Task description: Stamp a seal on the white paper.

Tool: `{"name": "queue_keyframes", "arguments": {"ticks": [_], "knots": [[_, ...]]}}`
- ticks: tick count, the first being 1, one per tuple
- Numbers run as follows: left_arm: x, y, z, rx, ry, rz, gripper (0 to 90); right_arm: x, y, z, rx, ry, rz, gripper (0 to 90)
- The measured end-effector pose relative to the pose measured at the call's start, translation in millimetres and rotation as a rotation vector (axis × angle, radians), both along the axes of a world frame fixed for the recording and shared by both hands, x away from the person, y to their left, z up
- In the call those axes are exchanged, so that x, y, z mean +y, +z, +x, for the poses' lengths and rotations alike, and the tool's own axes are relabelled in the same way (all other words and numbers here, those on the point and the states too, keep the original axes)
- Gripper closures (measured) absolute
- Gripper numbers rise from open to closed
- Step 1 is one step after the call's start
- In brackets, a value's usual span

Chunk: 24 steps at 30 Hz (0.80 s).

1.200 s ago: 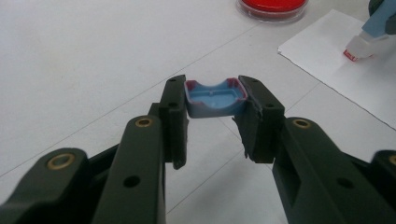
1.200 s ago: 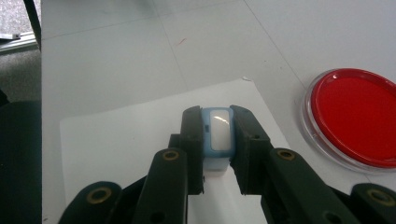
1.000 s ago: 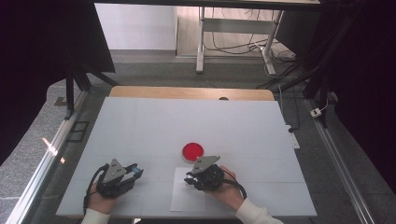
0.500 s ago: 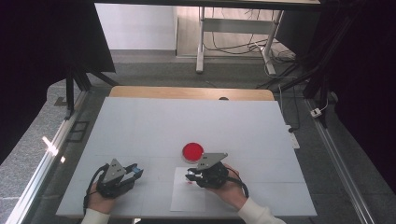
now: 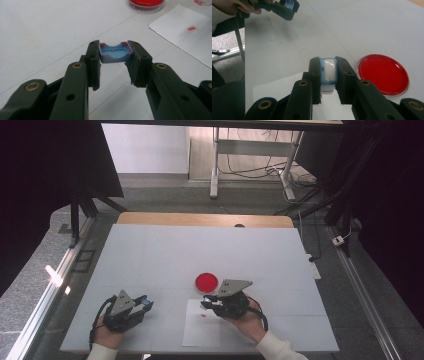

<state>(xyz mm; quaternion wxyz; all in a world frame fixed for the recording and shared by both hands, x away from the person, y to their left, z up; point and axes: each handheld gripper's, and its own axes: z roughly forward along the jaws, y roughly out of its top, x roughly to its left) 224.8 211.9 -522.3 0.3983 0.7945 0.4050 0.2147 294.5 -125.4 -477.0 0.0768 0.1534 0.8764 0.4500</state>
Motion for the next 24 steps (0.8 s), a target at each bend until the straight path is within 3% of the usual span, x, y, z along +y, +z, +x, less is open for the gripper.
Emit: {"name": "queue_keyframes", "arguments": {"ticks": [24], "knots": [[-0.1, -0.3, 0.8, -0.003, 0.002, -0.001, 64.3, -34.5, 21.9, 16.6, 0.012, -0.117, 0.174, 75.2]]}}
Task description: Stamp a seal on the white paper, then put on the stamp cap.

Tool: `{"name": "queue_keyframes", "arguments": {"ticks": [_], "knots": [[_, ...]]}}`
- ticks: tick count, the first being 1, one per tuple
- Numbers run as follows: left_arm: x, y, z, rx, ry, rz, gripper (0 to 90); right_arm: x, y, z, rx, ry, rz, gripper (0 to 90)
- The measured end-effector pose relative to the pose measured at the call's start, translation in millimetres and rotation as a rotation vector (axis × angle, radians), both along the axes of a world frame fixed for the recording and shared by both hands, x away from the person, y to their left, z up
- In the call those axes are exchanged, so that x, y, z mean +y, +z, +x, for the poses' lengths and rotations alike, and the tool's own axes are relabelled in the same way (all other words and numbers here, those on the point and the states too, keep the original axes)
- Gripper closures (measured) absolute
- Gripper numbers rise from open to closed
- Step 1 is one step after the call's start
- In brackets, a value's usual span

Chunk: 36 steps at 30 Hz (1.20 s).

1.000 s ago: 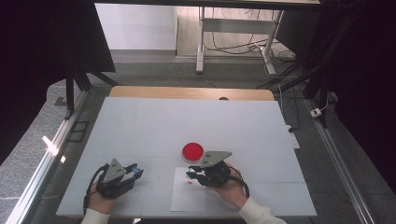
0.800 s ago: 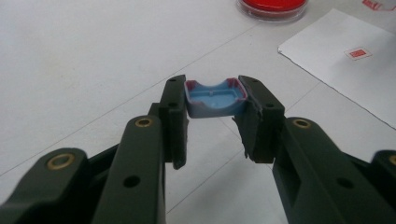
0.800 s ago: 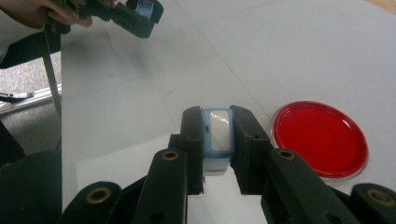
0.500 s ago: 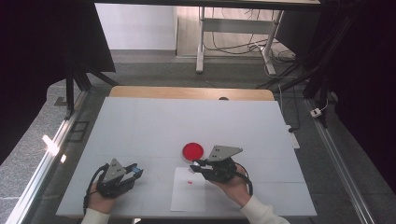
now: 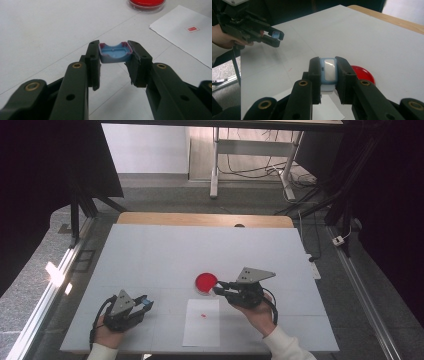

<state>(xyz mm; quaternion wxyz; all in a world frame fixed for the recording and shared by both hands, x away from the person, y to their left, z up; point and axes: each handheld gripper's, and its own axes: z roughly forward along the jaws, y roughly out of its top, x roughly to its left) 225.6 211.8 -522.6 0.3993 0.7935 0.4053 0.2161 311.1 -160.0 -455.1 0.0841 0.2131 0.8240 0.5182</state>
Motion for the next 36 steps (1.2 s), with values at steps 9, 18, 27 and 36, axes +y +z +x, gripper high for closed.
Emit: {"name": "queue_keyframes", "arguments": {"ticks": [9, 18, 27, 36], "knots": [[-1.5, -0.7, 2.9, 0.0, -0.008, 0.002, 64.4, -8.7, 3.3, 2.6, -0.001, -0.024, 0.021, 75.2], [-1.1, -0.5, 3.0, -0.003, -0.006, 0.0, 64.4, -12.0, 4.7, 3.5, -0.003, -0.037, 0.035, 75.2], [-1.8, 0.0, 2.8, -0.006, -0.006, 0.001, 64.4, -11.5, 5.7, 2.7, -0.007, -0.04, 0.039, 75.2], [-4.4, 0.4, 3.0, -0.009, -0.009, 0.001, 64.4, -10.8, 5.8, 1.9, -0.011, -0.037, 0.038, 75.1]]}}
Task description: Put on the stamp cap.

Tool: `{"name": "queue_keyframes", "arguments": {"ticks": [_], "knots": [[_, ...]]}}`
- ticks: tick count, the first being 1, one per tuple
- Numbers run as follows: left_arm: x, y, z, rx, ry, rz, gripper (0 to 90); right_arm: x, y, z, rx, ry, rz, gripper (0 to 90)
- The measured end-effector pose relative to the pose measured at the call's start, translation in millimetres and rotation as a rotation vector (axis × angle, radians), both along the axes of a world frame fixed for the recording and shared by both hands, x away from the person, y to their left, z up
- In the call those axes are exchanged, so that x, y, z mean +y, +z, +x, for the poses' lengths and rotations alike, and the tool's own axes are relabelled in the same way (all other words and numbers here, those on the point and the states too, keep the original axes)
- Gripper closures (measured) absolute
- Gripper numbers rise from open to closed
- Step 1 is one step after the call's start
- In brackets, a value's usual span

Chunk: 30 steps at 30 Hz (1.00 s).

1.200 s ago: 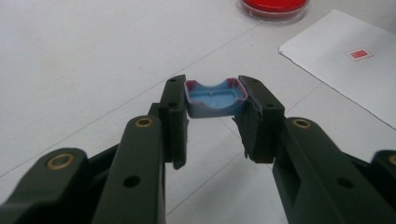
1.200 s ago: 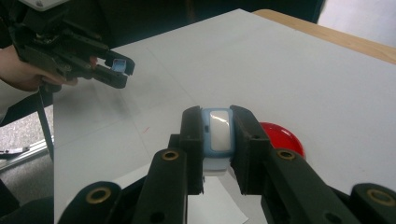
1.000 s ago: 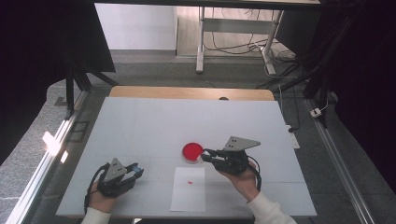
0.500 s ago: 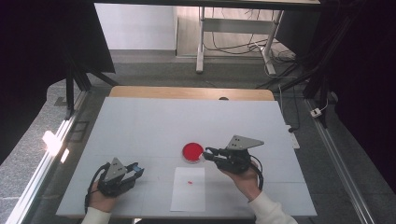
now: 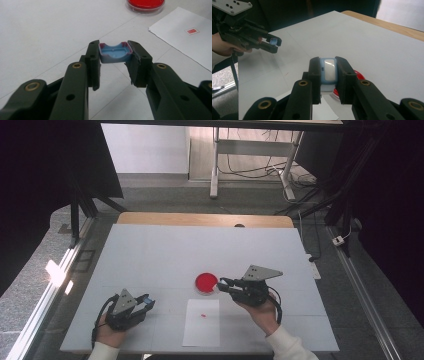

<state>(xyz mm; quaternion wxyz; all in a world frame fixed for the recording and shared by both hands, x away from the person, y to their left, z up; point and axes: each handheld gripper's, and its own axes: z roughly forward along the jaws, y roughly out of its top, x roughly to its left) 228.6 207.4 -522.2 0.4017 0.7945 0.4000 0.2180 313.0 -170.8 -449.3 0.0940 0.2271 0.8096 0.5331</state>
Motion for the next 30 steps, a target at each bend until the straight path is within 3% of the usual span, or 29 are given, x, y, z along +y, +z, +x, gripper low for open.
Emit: {"name": "queue_keyframes", "arguments": {"ticks": [30], "knots": [[-34.6, 4.7, 13.7, -0.017, -0.074, 0.02, 64.3, 2.1, -0.5, -0.6, 0.0, 0.005, -0.003, 75.1]]}}
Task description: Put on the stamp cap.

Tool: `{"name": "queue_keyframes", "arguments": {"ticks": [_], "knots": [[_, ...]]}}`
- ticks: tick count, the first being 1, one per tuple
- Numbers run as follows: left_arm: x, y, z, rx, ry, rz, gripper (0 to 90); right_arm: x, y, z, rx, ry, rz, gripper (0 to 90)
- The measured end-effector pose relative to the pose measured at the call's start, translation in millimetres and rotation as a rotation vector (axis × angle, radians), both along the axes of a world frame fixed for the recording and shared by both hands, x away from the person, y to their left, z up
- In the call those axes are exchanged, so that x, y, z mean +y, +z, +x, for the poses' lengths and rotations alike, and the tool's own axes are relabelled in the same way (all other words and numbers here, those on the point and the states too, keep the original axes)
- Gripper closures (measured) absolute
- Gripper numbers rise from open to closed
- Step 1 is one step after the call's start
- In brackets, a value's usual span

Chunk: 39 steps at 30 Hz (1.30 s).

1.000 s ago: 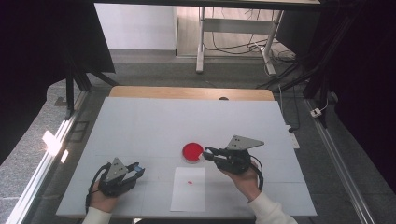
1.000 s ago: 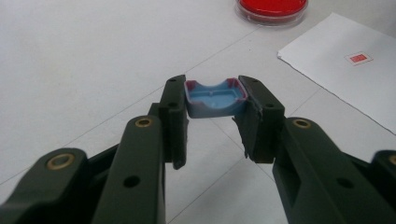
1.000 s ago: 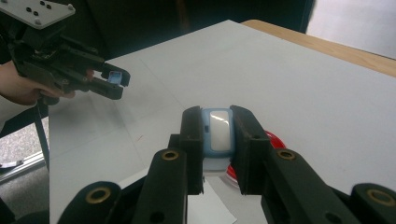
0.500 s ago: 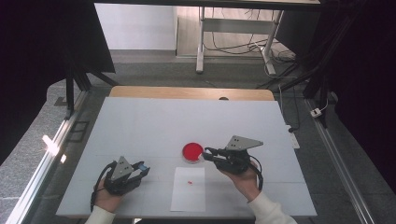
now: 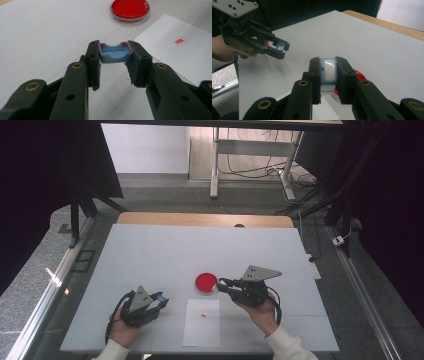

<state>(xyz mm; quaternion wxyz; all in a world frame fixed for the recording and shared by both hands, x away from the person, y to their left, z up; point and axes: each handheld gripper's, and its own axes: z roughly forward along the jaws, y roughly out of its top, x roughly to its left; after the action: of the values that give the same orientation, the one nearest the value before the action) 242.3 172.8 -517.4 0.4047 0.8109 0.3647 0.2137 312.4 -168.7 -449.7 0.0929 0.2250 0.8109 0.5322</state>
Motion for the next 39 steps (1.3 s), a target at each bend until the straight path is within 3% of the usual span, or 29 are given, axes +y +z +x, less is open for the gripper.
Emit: {"name": "queue_keyframes", "arguments": {"ticks": [39], "knots": [[-50.9, -1.0, 18.4, -0.004, -0.103, 0.043, 64.3, 2.7, -1.6, -0.7, -0.005, -0.004, -0.003, 75.0]]}}
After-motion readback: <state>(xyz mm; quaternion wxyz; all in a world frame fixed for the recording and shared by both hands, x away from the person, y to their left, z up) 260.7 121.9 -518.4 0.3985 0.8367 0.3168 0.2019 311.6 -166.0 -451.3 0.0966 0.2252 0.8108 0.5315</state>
